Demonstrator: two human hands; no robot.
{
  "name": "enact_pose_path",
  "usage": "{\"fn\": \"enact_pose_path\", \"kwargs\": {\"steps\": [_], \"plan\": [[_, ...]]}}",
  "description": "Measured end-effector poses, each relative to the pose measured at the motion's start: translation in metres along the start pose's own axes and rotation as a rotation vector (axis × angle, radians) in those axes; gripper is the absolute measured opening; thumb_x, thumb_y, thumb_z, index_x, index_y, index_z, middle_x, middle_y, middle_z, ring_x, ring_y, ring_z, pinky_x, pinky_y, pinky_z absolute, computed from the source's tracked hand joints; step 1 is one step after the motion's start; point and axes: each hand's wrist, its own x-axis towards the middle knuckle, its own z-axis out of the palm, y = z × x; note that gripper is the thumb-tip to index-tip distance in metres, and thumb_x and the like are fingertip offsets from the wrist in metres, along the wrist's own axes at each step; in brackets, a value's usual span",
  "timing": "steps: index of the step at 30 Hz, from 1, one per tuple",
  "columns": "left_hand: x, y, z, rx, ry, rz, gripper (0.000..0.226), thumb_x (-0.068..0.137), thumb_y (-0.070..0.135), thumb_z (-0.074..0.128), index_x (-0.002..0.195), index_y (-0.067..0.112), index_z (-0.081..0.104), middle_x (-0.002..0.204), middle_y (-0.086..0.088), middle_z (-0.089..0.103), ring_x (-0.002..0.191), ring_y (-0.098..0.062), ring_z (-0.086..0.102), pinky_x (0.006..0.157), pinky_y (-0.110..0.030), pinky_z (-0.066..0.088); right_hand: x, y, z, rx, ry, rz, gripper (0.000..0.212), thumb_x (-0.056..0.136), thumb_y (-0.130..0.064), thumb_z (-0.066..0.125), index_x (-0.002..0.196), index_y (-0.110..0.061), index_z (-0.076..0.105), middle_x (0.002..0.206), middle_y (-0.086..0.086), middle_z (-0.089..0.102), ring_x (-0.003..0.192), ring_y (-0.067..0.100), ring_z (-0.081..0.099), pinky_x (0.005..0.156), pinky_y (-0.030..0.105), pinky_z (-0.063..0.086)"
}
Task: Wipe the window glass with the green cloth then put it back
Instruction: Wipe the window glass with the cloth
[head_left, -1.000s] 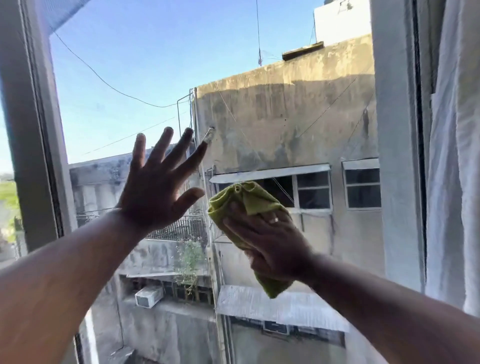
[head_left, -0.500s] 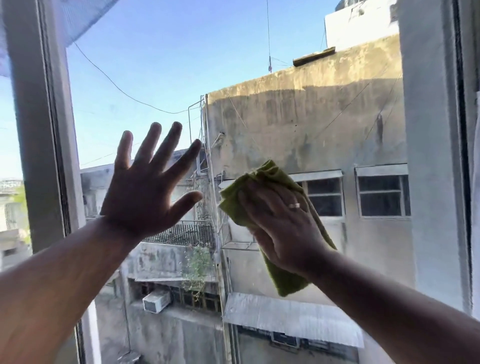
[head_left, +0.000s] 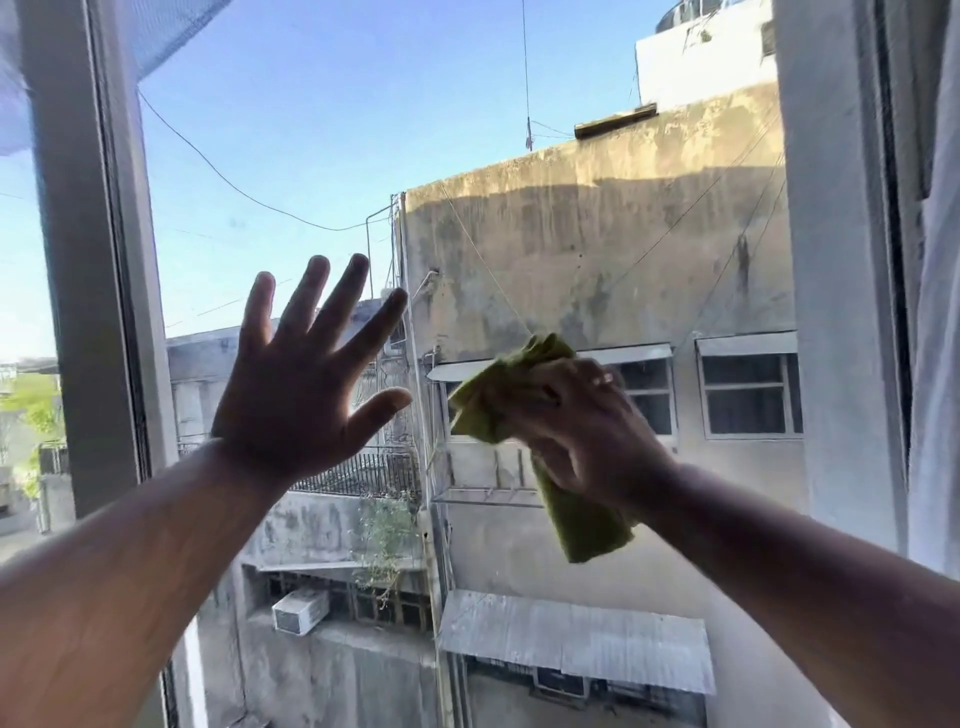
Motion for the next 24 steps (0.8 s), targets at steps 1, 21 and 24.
{"fn": "enact_pose_path", "kwargs": {"steps": [1, 21, 24], "plan": [[0.000, 0.000, 0.001, 0.001, 0.004, 0.001, 0.083, 0.092, 0.074, 0.015, 0.159, 0.025, 0.020, 0.168, -0.015, 0.013, 0.154, -0.039, 0.015, 0.121, -0.066, 0.012, 0.004, 0.015, -0.006, -0.045, 0.082, 0.156, 0.033, 0.086, -0.029, 0.063, 0.116, -0.020, 0.075, 0.116, 0.009, 0.068, 0.106, 0.027, 0.055, 0.091, 0.039, 0.045], [0.000, -0.003, 0.009, -0.018, 0.089, 0.016, 0.078, 0.093, 0.072, 0.013, 0.159, 0.029, 0.018, 0.169, -0.012, 0.013, 0.155, -0.037, 0.013, 0.122, -0.064, 0.009, -0.015, -0.068, 0.037, -0.127, 0.086, 0.477, 0.073, 0.090, -0.029, 0.055, 0.156, -0.025, 0.025, 0.162, 0.008, 0.031, 0.151, 0.032, 0.025, 0.122, 0.055, 0.021], [0.000, -0.003, 0.008, -0.021, 0.098, 0.024, 0.076, 0.095, 0.069, 0.012, 0.159, 0.028, 0.020, 0.168, -0.013, 0.015, 0.155, -0.037, 0.014, 0.122, -0.064, 0.011, -0.042, -0.119, 0.052, -0.095, -0.257, -0.222, 0.064, 0.092, -0.034, 0.050, 0.153, -0.028, 0.032, 0.159, 0.000, 0.037, 0.147, 0.028, 0.031, 0.124, 0.048, 0.018]]}}
